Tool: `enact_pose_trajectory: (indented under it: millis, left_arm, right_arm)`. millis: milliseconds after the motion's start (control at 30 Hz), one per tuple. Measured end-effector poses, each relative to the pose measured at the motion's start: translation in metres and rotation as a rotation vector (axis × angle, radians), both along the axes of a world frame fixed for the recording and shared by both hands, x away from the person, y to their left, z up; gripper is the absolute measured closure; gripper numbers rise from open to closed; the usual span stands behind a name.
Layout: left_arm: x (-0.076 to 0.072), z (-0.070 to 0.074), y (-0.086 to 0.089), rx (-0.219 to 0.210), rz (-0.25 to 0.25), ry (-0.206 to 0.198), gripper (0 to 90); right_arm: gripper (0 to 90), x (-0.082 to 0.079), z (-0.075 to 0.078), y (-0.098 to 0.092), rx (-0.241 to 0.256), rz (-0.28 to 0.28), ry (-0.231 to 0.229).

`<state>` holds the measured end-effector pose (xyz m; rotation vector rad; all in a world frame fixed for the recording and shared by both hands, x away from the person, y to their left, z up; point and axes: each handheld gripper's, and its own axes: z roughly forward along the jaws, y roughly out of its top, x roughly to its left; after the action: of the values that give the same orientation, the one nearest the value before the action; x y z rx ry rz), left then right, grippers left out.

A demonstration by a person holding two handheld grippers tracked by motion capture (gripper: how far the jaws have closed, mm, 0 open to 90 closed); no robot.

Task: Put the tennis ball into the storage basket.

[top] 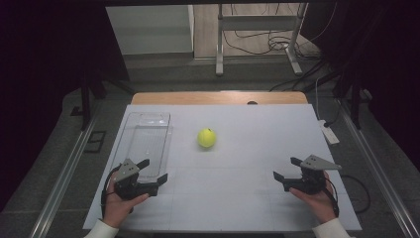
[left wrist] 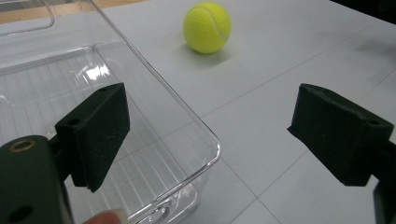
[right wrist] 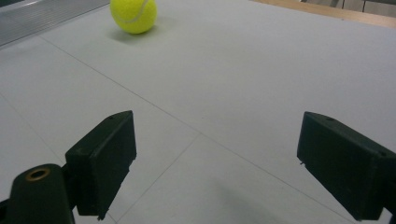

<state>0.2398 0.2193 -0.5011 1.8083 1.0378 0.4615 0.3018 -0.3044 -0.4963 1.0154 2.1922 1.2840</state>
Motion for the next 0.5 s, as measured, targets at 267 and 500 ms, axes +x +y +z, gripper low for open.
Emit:
enact_pose_trajectory:
  millis: [267,500]
  left_arm:
    - [0.0016,0.0009,-0.0003,-0.005,0.009,0.006,12.3]
    - [0.0033,0.0020,-0.0021,-0.001,0.023,0.014,12.4]
  right_arm:
    - [12.5,0.0000,-0.0014,-0.0008,0.008,0.005,0.009]
    - [12.5,0.0010,-0.0024,0.0020,-0.010,0.015,0.008]
